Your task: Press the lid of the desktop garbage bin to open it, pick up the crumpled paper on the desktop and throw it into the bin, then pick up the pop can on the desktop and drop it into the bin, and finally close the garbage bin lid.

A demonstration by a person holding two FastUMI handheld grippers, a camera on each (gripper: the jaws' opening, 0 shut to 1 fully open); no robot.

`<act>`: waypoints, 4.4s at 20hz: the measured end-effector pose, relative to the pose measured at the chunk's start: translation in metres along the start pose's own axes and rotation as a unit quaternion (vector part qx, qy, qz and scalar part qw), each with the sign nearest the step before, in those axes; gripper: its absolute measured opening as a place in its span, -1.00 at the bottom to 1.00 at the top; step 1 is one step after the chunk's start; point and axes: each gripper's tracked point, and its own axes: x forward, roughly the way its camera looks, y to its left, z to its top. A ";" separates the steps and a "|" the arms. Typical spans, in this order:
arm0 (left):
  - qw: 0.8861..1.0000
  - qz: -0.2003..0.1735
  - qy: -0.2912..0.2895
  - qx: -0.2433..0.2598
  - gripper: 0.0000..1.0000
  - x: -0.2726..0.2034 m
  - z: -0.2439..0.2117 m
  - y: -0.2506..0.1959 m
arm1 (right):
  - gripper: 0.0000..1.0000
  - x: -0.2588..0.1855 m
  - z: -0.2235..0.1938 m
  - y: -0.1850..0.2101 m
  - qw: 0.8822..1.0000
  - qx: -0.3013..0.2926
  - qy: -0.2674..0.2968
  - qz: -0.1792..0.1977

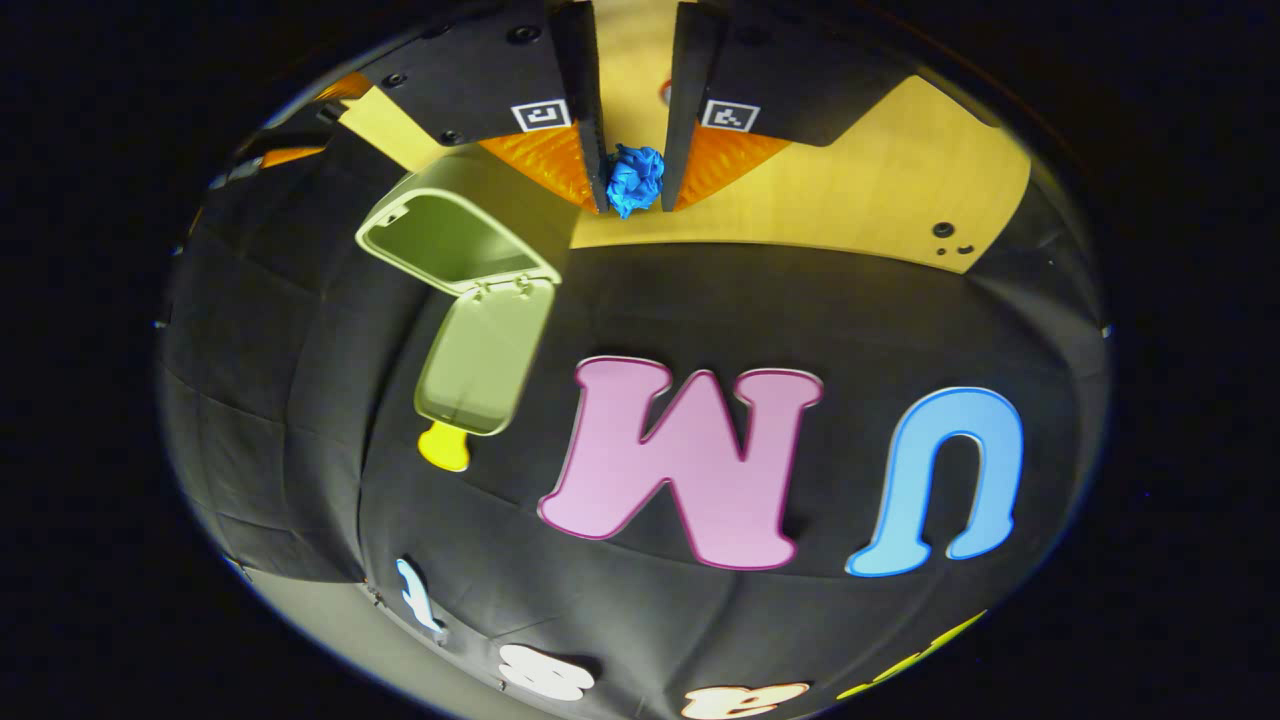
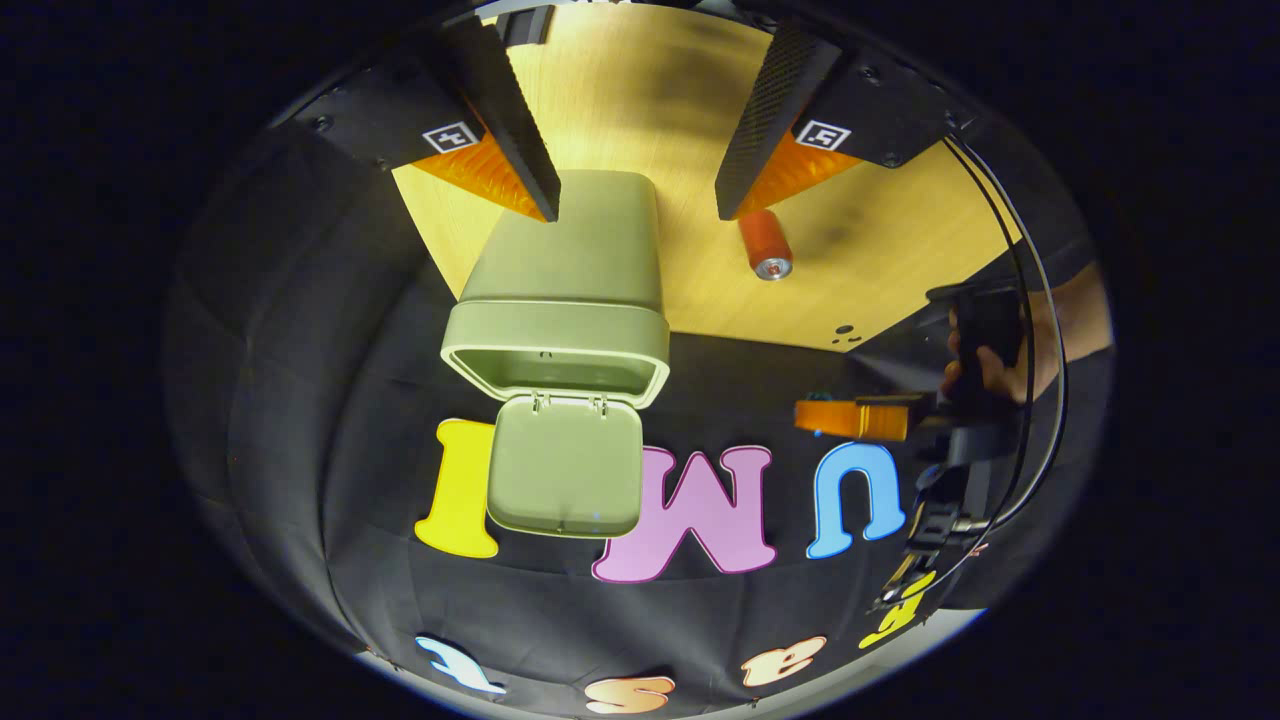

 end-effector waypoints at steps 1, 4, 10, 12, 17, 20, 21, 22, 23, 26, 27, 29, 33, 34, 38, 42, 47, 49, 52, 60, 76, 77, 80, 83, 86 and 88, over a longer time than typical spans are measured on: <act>1.000 -0.011 0.001 0.002 -0.34 0.008 0.000 -0.016 | 0.96 0.001 -0.003 -0.004 1.000 -0.001 0.002 0.006; 0.999 -0.045 0.005 0.005 -0.34 0.031 0.002 -0.062 | 0.96 0.009 -0.008 -0.016 1.000 0.001 0.007 0.027; 0.995 -0.096 0.035 -0.007 -0.37 0.069 -0.016 -0.125 | 0.96 0.011 -0.017 -0.037 0.998 0.004 0.019 0.056; 0.994 -0.104 0.038 0.003 -0.34 0.074 -0.017 -0.140 | 0.96 0.011 -0.020 -0.042 0.998 0.005 0.021 0.063; 0.995 -0.081 0.051 0.040 -0.30 0.086 -0.028 -0.147 | 0.96 0.016 -0.026 -0.052 0.996 0.026 0.032 0.079; 0.996 -0.066 0.050 0.045 -0.22 0.089 -0.029 -0.148 | 0.97 0.018 -0.027 -0.058 0.996 0.034 0.029 0.083; 0.996 -0.061 0.051 0.045 -0.20 0.089 -0.031 -0.149 | 0.99 0.017 -0.027 -0.058 0.995 0.036 0.030 0.086; 0.996 -0.053 0.052 0.046 -0.10 0.088 -0.031 -0.147 | 0.98 0.016 -0.028 -0.057 0.995 0.037 0.031 0.090; 0.997 -0.049 0.048 0.044 -0.07 0.088 -0.030 -0.145 | 0.98 0.017 -0.027 -0.057 0.995 0.036 0.029 0.091; 0.997 -0.046 0.045 0.040 0.32 0.086 -0.028 -0.141 | 0.99 0.018 -0.029 -0.062 0.996 0.025 0.030 0.085; 0.998 -0.037 0.042 0.042 0.43 0.084 -0.026 -0.135 | 0.98 0.019 -0.030 -0.063 0.996 0.027 0.030 0.083; 0.999 -0.015 0.025 0.044 0.63 0.074 -0.018 -0.121 | 0.97 0.020 -0.030 -0.062 0.996 0.029 0.031 0.080; 0.997 0.059 -0.020 0.045 0.93 0.036 0.002 -0.068 | 0.98 0.030 -0.032 -0.051 0.995 0.039 0.047 0.082; 0.996 0.069 -0.025 0.041 0.93 0.025 0.003 -0.056 | 0.98 0.034 -0.030 -0.044 0.995 0.040 0.048 0.082; 0.994 0.106 -0.022 0.032 0.93 -0.022 -0.007 0.010 | 0.98 0.047 -0.027 -0.010 0.993 0.037 0.062 0.090; 0.991 0.133 -0.004 0.026 0.93 -0.063 -0.034 0.068 | 0.97 0.060 -0.021 0.042 0.991 0.037 0.068 0.109; 0.987 0.157 0.036 -0.006 0.93 -0.104 -0.084 0.125 | 0.98 0.091 -0.029 0.098 0.988 0.039 0.084 0.120; 0.984 0.168 0.053 -0.032 0.93 -0.119 -0.105 0.145 | 0.97 0.104 -0.031 0.117 0.989 0.034 0.082 0.119; 0.978 0.187 0.067 -0.071 0.94 -0.138 -0.127 0.174 | 0.98 0.131 -0.043 0.139 0.990 0.010 0.086 0.113; 0.964 0.225 0.088 -0.112 0.92 -0.165 -0.166 0.236 | 0.99 0.208 -0.065 0.163 0.992 0.000 0.092 0.082; 0.957 0.229 0.118 -0.130 0.92 -0.150 -0.204 0.274 | 0.98 0.295 -0.099 0.195 0.991 -0.065 0.084 0.079; 0.956 0.230 0.120 -0.134 0.92 -0.151 -0.207 0.274 | 0.99 0.298 -0.100 0.194 0.991 -0.070 0.083 0.076; 0.954 0.231 0.123 -0.145 0.92 -0.150 -0.212 0.274 | 0.98 0.303 -0.101 0.196 0.991 -0.065 0.083 0.079; 0.953 0.234 0.127 -0.144 0.92 -0.149 -0.214 0.275 | 0.96 0.303 -0.097 0.199 0.992 -0.060 0.076 0.083; 0.955 0.227 0.128 -0.140 0.92 -0.145 -0.211 0.267 | 0.70 0.301 -0.097 0.198 0.991 -0.065 0.076 0.088; 0.958 0.222 0.126 -0.127 0.92 -0.141 -0.207 0.261 | 0.68 0.295 -0.090 0.198 0.991 -0.067 0.069 0.090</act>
